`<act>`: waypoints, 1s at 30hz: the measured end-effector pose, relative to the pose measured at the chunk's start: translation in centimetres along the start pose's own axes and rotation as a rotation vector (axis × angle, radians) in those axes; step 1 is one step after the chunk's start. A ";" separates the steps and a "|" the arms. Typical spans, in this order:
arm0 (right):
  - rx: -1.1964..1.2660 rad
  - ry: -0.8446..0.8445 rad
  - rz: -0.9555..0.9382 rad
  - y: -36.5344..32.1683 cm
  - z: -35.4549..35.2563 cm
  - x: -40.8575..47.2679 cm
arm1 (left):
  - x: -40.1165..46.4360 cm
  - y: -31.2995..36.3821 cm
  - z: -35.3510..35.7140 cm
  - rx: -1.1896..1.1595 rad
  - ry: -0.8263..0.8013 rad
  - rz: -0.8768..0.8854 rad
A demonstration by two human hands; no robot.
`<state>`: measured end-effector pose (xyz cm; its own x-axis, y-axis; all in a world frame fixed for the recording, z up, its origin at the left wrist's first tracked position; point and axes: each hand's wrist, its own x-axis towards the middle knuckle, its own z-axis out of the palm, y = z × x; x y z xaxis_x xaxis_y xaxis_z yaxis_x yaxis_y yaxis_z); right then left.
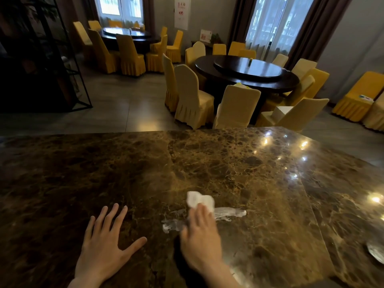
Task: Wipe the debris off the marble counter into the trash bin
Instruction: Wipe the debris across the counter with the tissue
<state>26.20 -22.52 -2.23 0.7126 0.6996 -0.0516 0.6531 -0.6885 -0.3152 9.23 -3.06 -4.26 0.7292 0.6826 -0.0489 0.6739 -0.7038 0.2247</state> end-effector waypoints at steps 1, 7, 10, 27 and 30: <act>0.018 -0.026 -0.087 -1.5 0.8 -0.4 | 0.0 0.1 0.0 0.003 -0.002 0.001; 0.070 0.016 -0.209 1.2 0.0 -1.8 | -0.1 0.1 -0.2 -0.015 0.001 0.002; 0.031 0.136 -0.075 5.0 -1.6 -1.6 | -0.1 0.1 -0.3 -0.013 0.000 -0.002; 0.040 0.213 -0.032 4.6 -2.6 0.5 | -0.3 0.0 -0.1 -0.023 0.025 0.009; 0.009 0.236 0.050 3.8 -2.8 1.6 | -0.3 0.2 -0.3 -0.024 0.029 0.009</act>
<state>30.53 -24.58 -0.82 0.7846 0.6003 0.1548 0.6142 -0.7186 -0.3261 9.11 -3.28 -3.96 0.7314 0.6817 -0.0187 0.6638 -0.7053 0.2486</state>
